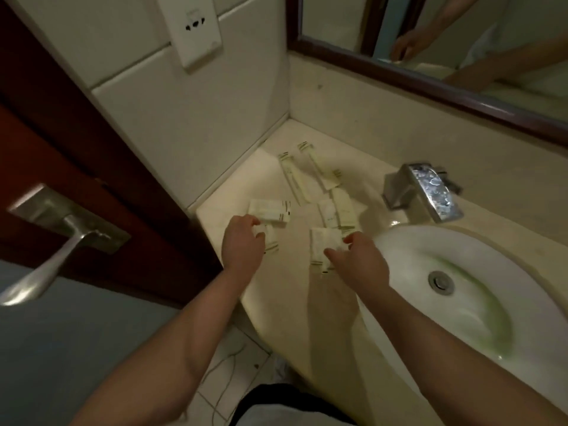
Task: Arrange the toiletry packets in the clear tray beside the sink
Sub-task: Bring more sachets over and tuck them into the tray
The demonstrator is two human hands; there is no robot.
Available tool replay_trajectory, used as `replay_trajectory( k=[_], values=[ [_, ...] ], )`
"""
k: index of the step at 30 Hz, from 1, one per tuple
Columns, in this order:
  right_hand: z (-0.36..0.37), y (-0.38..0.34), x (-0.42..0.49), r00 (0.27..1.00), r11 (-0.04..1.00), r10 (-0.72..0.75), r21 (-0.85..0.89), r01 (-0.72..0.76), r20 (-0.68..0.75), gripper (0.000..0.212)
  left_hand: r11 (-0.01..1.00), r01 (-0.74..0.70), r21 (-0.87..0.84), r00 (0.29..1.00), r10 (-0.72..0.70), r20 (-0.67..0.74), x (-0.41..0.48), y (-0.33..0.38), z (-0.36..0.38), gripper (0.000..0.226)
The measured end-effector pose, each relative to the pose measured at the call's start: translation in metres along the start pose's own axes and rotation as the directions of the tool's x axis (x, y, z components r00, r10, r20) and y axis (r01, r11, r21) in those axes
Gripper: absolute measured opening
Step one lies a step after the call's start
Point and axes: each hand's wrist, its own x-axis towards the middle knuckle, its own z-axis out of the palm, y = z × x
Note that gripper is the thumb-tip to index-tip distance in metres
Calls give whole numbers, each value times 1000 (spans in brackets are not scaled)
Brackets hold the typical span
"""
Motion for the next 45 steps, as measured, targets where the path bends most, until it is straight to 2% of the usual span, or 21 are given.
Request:
replay_trajectory(
  k=[4, 6, 9, 13, 15, 17, 19, 21, 25, 28, 31, 34, 37, 42, 45],
  values=[
    [16, -13, 8, 999, 992, 28, -125, -30, -14, 70, 976, 183, 120, 982, -188, 33, 20, -4, 5, 60],
    [21, -18, 11, 999, 985, 48, -163, -50, -15, 73, 967, 181, 178, 979, -195, 62, 22, -7, 12, 72],
    [25, -22, 13, 997, 986, 78, -148, -75, 15, 74, 967, 167, 193, 978, -188, 94, 25, -10, 16, 78],
    [25, -23, 11, 995, 995, 90, -40, -88, 44, 70, 970, 235, 62, 954, -242, 178, 34, -14, 14, 61],
    [25, -24, 9, 994, 992, 84, 89, -90, 69, 65, 950, 300, -85, 933, -274, 231, 34, -20, 7, 42],
    [23, -25, 8, 991, 969, 77, 224, -101, 113, 51, 883, 378, -277, 911, -300, 284, 31, -25, -5, 20],
    [20, -26, 7, 980, 921, 97, 357, -155, 173, 30, 809, 421, -410, 901, -322, 290, 29, -30, -19, 14],
    [16, -27, 4, 960, 815, 153, 519, -256, 234, 17, 755, 423, -500, 905, -329, 268, 28, -32, -33, 11],
    [7, -26, -5, 930, 638, 183, 681, -360, 319, 11, 749, 357, -559, 931, -241, 273, 19, -19, -48, 15],
    [-2, -19, -15, 931, 573, 190, 734, -364, 313, 11, 793, 299, -531, 927, -108, 361, 6, 0, -44, 15],
    [-16, -4, -32, 941, 558, 203, 757, -339, 271, 12, 814, 275, -511, 882, -2, 472, -13, 24, -29, 20],
    [-37, 23, -58, 949, 522, 227, 795, -310, 221, 9, 800, 292, -525, 807, 88, 583, -39, 50, -10, 26],
    [-62, 63, -91, 948, 445, 269, 851, -279, 170, 13, 800, 300, -519, 731, 156, 664, -78, 79, 9, 27],
    [-104, 141, -158, 925, 288, 360, 929, -233, 120, 23, 850, 201, -488, 660, 250, 708, -157, 127, 42, 27],
    [-126, 194, -206, 901, 291, 420, 925, -246, 107, 29, 868, 78, -490, 660, 323, 678, -217, 158, 60, 19]
  ],
)
